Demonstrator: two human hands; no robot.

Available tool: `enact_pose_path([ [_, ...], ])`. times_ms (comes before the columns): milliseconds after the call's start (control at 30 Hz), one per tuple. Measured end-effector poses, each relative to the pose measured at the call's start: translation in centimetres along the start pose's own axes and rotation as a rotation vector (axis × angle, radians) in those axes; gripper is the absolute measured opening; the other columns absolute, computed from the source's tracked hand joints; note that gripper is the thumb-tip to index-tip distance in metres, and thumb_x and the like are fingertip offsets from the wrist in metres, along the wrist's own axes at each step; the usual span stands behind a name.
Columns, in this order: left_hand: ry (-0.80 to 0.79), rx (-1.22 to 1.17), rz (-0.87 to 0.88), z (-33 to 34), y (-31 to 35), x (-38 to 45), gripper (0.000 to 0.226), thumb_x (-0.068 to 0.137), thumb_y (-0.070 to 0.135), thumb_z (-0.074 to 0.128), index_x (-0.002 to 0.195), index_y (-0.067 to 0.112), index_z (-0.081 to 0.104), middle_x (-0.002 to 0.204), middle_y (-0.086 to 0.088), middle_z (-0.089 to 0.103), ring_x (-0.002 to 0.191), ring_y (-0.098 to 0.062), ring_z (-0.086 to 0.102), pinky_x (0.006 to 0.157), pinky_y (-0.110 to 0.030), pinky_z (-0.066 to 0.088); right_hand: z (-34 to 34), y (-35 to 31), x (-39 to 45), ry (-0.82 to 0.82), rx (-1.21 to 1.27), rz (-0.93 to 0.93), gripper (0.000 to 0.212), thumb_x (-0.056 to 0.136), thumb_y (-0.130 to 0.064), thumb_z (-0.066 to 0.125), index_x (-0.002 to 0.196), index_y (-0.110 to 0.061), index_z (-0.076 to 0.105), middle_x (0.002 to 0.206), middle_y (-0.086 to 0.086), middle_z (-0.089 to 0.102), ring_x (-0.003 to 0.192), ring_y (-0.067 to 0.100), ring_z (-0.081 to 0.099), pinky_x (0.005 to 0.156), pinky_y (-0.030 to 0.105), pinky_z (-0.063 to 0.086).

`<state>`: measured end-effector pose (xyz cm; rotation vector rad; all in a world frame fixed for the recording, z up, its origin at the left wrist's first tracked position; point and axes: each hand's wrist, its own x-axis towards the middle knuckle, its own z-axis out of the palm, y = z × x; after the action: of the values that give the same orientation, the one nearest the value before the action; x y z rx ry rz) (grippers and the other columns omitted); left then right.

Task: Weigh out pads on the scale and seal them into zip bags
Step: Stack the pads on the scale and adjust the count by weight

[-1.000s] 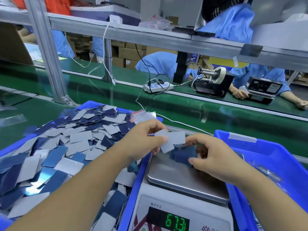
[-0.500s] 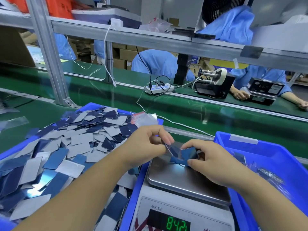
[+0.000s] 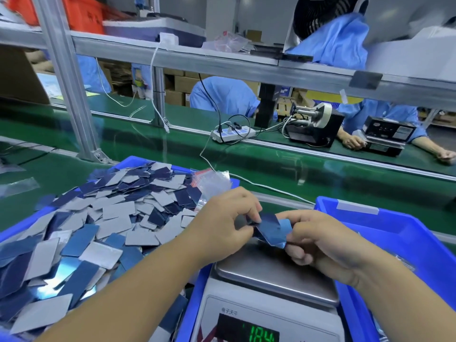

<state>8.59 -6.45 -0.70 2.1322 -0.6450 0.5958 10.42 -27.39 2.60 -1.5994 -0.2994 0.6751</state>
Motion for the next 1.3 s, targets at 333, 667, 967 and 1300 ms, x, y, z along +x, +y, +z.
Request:
enact_pose_path([
  [333, -0.111, 0.01, -0.007, -0.2, 0.3, 0.0, 0.033, 0.072, -0.009, 0.061, 0.094, 0.014, 0.069, 0.107, 0.004, 0.061, 0.097, -0.01, 0.058, 0.078, -0.018, 0.045, 0.1, 0.8, 0.6, 0.071, -0.133, -0.065, 0.017, 0.088, -0.005, 0.07, 0.098, -0.017, 0.077, 0.072, 0.002, 0.062, 0.049, 0.011, 0.04, 0.044, 0.019, 0.032],
  [667, -0.189, -0.153, -0.234, -0.9, 0.3, 0.0, 0.05, 0.088, 0.009, 0.067, 0.13, 0.035, 0.06, 0.114, 0.017, 0.068, 0.101, -0.002, 0.063, 0.083, -0.012, 0.047, -0.2, 0.5, 0.4, 0.3, -0.74, -0.493, 0.045, 0.083, -0.011, 0.076, 0.103, -0.05, 0.069, 0.091, -0.024, 0.072, 0.079, 0.0, 0.066, 0.07, 0.01, 0.046],
  [967, -0.247, -0.031, -0.229, -0.5, -0.1, -0.2, 0.039, 0.089, 0.018, 0.067, 0.122, 0.038, 0.068, 0.102, 0.023, 0.072, 0.092, 0.004, 0.064, 0.081, -0.011, 0.048, -0.4, 1.0, 0.5, 0.246, -0.905, -0.427, 0.046, 0.076, -0.027, 0.083, 0.106, -0.054, 0.06, 0.09, -0.022, 0.067, 0.057, 0.004, 0.053, 0.057, 0.01, 0.041],
  [1300, -0.377, 0.142, -0.185, 0.1, 0.1, 0.2, 0.046, 0.101, 0.025, 0.05, 0.144, 0.04, 0.047, 0.094, 0.012, 0.05, 0.09, -0.002, 0.046, 0.083, -0.017, 0.037, -0.3, 0.9, 0.5, 0.294, -0.871, -0.538, 0.03, 0.076, -0.042, 0.07, 0.104, -0.046, 0.061, 0.087, -0.023, 0.064, 0.052, 0.009, 0.048, 0.054, 0.016, 0.043],
])
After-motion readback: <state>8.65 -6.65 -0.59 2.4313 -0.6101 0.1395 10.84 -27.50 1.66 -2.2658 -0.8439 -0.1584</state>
